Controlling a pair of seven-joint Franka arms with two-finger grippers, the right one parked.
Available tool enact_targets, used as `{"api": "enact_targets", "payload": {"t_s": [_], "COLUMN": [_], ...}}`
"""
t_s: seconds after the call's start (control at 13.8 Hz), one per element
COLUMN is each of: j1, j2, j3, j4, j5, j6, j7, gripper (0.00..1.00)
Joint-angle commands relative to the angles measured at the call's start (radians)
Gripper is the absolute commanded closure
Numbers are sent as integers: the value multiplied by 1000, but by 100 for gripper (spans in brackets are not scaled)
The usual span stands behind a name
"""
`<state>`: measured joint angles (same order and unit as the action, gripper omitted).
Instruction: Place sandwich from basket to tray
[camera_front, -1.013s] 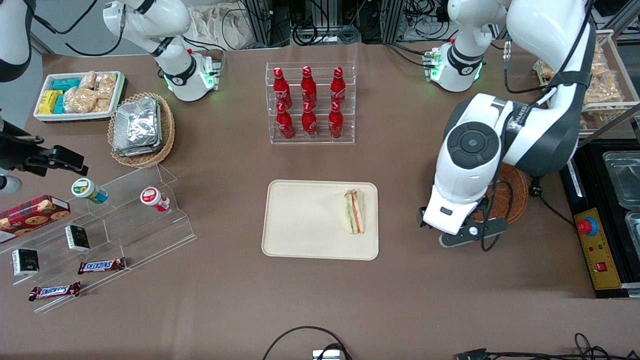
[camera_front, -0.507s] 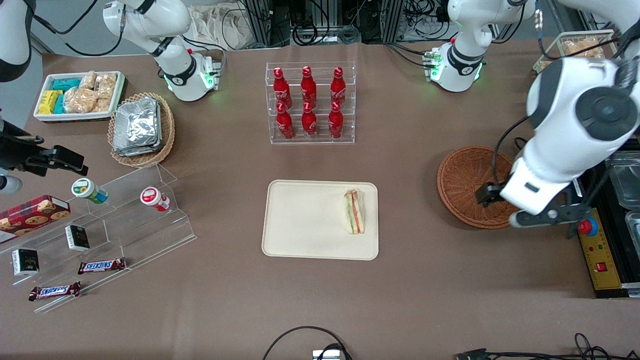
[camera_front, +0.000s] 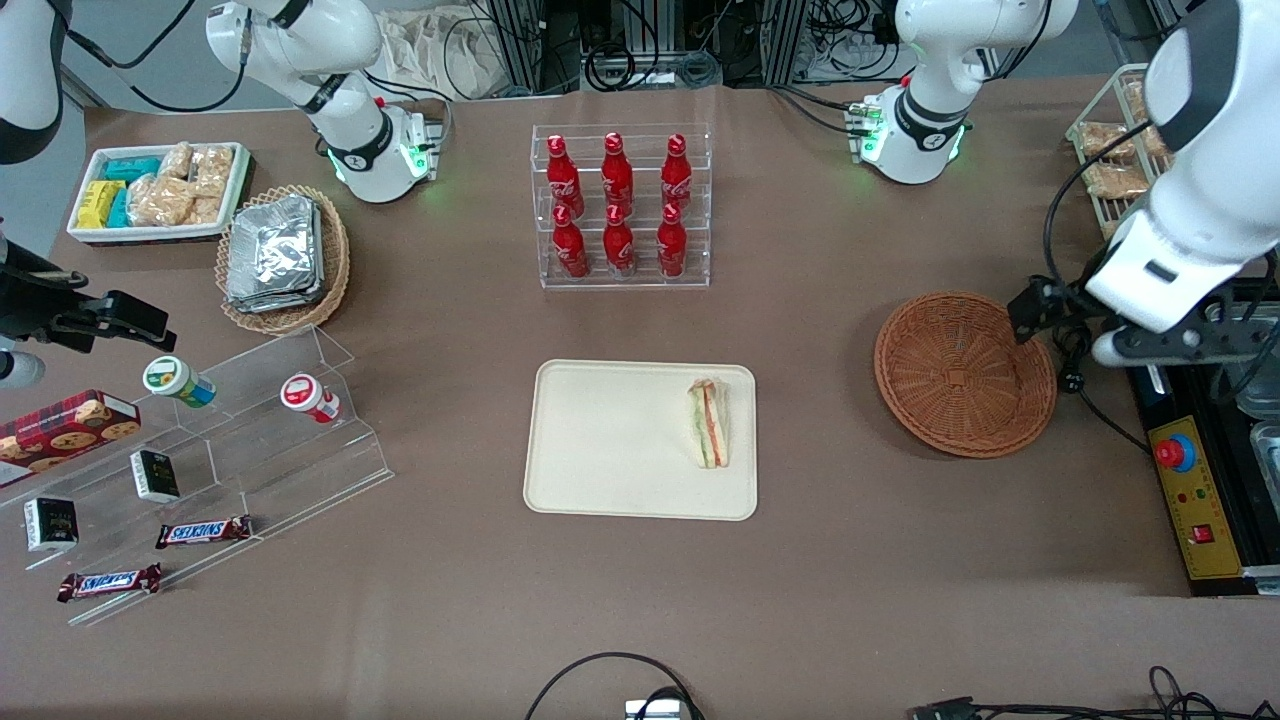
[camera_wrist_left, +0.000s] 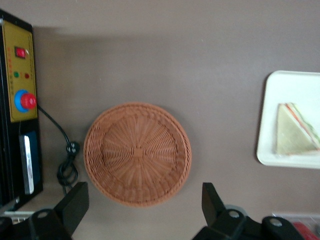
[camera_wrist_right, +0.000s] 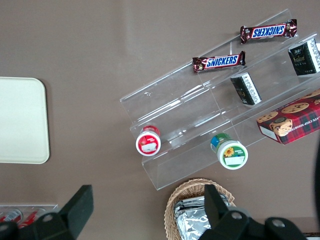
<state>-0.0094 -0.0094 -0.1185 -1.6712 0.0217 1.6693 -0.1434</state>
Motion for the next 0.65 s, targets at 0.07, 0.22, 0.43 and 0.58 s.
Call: {"api": "enact_targets", "payload": {"t_s": [0.07, 0.22, 0.43, 0.58], "j1": [8, 29, 49, 48], "j2": [-104, -124, -130, -119], "j3": [13, 13, 13, 13], "j4": [-36, -36, -25, -22], "j5": [-60, -81, -86, -85], "j6": [-77, -85, -98, -100], "j7": [27, 51, 94, 81], "gripper": [0, 0, 0, 0]}}
